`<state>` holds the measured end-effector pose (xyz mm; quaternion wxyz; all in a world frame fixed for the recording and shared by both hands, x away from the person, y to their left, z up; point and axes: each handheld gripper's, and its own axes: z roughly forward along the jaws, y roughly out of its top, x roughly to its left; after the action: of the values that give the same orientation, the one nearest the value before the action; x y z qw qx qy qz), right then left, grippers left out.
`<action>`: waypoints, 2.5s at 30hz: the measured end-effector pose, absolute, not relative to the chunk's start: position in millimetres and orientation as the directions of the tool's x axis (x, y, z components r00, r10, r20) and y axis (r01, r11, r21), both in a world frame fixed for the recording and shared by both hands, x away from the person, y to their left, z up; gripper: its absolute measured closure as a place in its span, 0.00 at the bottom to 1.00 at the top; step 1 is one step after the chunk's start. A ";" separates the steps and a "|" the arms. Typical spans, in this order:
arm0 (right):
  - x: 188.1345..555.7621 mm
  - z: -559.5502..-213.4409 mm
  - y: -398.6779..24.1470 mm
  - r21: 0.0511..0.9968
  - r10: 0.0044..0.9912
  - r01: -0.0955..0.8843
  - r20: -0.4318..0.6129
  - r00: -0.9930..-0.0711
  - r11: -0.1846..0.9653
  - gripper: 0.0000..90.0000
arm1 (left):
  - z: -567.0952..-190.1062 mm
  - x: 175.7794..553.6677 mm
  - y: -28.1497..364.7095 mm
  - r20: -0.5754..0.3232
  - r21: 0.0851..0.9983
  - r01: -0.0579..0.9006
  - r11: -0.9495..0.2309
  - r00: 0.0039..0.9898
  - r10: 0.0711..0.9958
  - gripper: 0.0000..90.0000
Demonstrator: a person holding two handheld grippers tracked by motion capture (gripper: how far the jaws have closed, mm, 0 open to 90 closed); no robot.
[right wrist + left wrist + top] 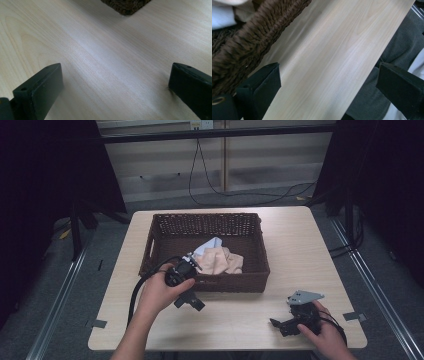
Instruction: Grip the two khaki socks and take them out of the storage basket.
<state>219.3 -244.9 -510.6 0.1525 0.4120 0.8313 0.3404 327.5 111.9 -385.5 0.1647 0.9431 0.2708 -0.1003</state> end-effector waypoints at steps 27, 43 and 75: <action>219.6 -510.7 -244.9 0.695 0.788 0.577 0.025 -0.615 0.429 0.00 | -328.9 362.9 107.1 -0.313 0.256 0.580 -0.773 0.806 0.501 0.05; 219.3 -510.5 -244.7 0.692 0.791 0.582 0.028 -0.612 0.426 0.00 | -317.1 392.0 101.0 -0.326 0.240 0.648 -0.723 0.755 0.568 0.04; 219.6 -510.6 -244.8 0.694 0.789 0.578 0.024 -0.614 0.429 0.00 | -386.2 436.7 79.5 -0.235 0.279 0.768 -0.577 0.637 0.734 0.06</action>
<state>219.6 -244.8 -510.6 0.1543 0.4112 0.8309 0.3415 436.7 79.5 -386.2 0.1797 0.8866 0.4236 -0.0466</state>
